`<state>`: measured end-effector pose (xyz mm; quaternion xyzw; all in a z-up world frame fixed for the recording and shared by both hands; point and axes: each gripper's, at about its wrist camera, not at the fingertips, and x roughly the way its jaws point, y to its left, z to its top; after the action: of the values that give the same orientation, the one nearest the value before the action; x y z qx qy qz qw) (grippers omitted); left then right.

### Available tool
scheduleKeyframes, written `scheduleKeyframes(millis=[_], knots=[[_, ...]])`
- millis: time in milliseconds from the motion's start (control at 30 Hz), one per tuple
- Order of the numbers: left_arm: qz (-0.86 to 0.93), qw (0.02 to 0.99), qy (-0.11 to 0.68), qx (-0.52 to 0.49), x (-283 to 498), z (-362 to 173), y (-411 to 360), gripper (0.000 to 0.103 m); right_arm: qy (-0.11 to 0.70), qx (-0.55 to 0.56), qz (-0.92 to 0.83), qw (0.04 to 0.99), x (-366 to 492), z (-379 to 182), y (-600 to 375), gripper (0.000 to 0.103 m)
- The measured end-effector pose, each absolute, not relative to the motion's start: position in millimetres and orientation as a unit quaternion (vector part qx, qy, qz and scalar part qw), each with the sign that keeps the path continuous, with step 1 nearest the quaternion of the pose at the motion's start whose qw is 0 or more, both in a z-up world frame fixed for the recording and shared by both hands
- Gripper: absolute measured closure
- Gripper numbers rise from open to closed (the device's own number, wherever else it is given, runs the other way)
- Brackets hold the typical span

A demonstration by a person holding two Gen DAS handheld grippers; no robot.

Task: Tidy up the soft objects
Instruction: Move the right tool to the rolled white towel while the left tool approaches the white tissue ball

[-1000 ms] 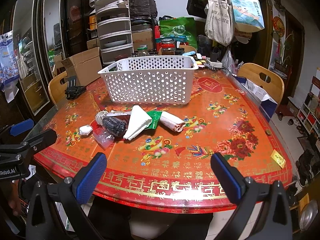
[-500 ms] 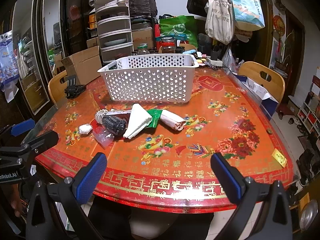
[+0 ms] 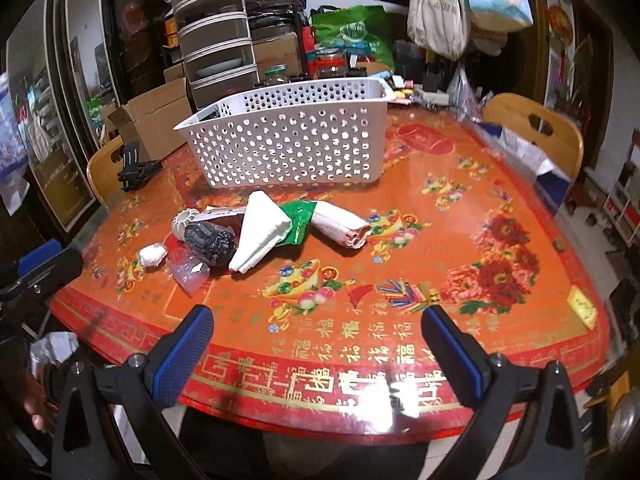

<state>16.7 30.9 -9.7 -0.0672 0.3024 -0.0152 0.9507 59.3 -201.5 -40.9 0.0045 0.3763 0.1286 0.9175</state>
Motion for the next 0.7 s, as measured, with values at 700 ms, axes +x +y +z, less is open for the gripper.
scheduleKeyframes(millis=[700], knots=[[0.003,0.916,0.393,-0.077,102.4,-89.1,91.0,0.0,0.411,-0.054,0.147,0.898,164.3,-79.1,-203.9,0.0]])
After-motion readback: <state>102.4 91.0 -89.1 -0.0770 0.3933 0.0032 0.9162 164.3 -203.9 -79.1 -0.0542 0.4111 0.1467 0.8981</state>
